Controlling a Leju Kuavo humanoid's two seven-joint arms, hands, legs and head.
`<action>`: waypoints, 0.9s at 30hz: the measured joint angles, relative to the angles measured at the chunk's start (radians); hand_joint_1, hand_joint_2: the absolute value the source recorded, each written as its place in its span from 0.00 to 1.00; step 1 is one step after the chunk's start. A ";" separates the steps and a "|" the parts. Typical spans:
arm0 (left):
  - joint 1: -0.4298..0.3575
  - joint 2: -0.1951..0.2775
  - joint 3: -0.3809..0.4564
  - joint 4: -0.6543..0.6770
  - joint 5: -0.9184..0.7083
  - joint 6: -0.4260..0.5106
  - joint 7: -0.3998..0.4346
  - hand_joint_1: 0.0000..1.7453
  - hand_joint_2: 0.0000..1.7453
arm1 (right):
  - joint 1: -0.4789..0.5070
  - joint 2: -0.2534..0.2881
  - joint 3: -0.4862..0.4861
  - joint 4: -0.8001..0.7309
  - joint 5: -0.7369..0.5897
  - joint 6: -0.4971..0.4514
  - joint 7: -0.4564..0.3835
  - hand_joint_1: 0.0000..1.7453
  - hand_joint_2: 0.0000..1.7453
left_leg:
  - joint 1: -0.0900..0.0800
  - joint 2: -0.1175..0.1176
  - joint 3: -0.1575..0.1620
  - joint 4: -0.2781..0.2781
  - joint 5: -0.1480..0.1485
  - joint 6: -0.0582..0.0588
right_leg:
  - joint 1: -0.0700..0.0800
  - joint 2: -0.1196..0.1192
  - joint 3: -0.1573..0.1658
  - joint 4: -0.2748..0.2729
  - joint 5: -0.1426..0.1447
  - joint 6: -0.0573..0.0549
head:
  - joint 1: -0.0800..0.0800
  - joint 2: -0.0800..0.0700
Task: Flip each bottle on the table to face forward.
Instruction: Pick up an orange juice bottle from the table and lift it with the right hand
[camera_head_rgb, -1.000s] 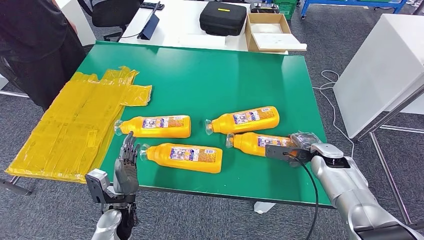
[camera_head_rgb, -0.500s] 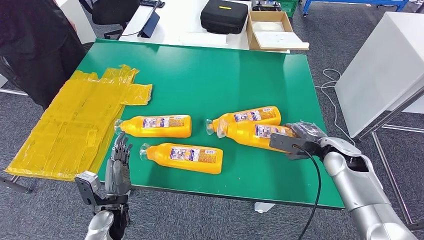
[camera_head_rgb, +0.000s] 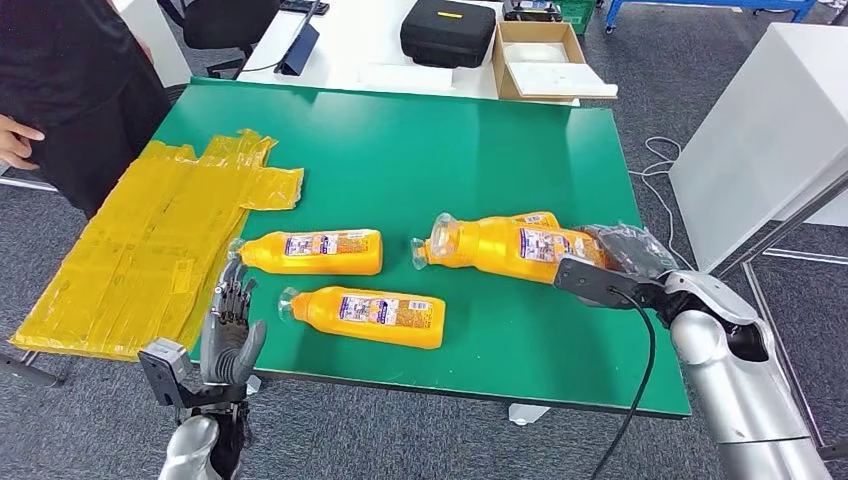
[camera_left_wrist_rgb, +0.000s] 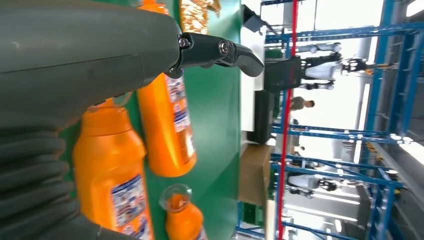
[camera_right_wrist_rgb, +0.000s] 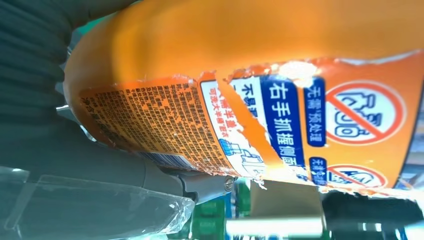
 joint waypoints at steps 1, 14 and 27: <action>-0.004 0.000 0.004 -0.008 0.006 -0.009 0.003 0.00 1.00 | -0.002 0.006 -0.011 -0.007 0.002 -0.003 0.000 1.00 1.00 | 0.000 0.000 0.000 0.000 0.000 0.000 | 0.000 0.000 0.000 0.000 0.000 0.000 | 0.000 0.000; -0.204 -0.016 -0.053 -0.001 0.210 -0.152 0.111 0.00 1.00 | -0.179 0.435 -0.012 0.160 -0.021 -0.330 0.033 1.00 1.00 | 0.004 0.002 -0.002 0.000 0.006 -0.007 | 0.003 0.001 -0.005 0.002 0.003 -0.003 | 0.000 0.000; -0.306 -0.002 -0.130 0.068 0.278 -0.166 0.123 0.00 1.00 | -0.150 0.535 0.082 0.198 -0.139 -0.480 0.035 1.00 1.00 | 0.003 0.002 -0.004 0.000 0.006 -0.007 | 0.002 0.001 -0.006 0.002 0.004 -0.003 | 0.000 0.000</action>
